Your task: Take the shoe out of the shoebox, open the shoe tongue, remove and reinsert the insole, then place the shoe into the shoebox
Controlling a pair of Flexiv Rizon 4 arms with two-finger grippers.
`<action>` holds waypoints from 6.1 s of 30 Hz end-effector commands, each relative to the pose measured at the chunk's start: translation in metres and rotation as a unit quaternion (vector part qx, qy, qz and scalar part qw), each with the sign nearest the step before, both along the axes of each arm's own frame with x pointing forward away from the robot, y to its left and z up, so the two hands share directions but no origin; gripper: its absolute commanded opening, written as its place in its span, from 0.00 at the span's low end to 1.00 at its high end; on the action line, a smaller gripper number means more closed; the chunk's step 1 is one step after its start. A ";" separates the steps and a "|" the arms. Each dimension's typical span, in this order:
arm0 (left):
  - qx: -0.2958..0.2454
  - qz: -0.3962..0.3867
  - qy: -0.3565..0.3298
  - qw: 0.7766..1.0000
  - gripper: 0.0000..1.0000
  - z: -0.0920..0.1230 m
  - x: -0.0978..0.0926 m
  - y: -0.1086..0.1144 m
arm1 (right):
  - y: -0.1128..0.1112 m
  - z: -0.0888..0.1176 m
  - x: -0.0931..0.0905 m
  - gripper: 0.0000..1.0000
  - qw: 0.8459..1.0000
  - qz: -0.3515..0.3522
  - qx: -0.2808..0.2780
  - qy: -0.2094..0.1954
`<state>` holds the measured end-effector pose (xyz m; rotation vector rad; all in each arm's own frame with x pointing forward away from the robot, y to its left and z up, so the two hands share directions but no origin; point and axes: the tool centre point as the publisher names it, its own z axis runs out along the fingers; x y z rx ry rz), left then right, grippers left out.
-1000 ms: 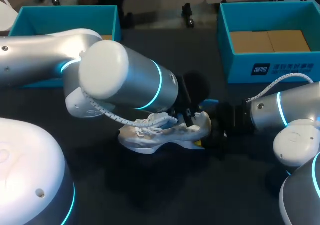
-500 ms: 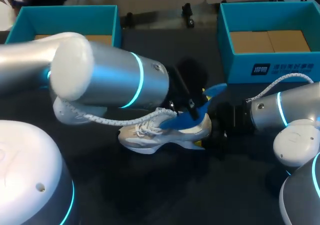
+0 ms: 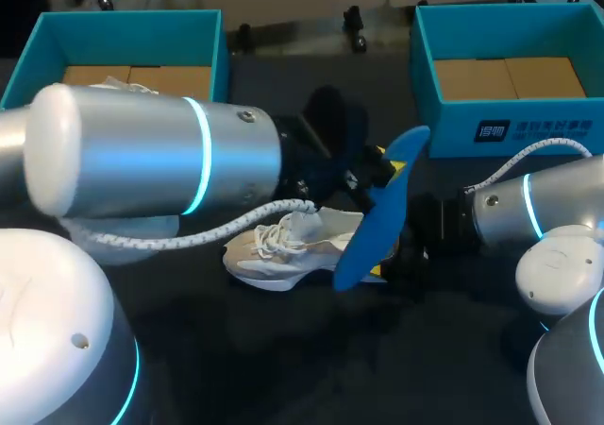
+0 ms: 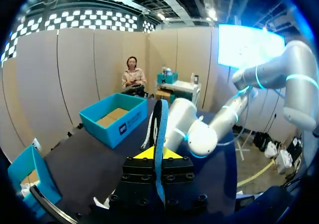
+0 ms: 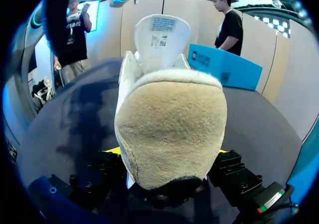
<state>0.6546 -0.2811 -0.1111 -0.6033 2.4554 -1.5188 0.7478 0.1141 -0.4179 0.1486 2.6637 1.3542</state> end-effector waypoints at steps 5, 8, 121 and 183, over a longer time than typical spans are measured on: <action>-0.056 -0.007 0.026 0.998 0.00 0.023 -0.016 0.018 | 0.001 0.001 0.000 0.00 1.000 -0.001 -0.002 0.000; -0.081 -0.021 0.039 0.996 0.00 0.035 -0.020 0.023 | 0.001 0.001 0.000 0.00 1.000 -0.001 -0.002 0.000; -0.261 -0.269 0.070 0.925 0.00 0.115 0.042 -0.044 | 0.001 0.001 0.000 0.00 1.000 -0.001 -0.002 0.000; -0.231 -0.154 0.328 0.903 0.00 0.170 -0.006 0.034 | 0.001 0.001 0.000 0.00 1.000 -0.001 -0.002 0.000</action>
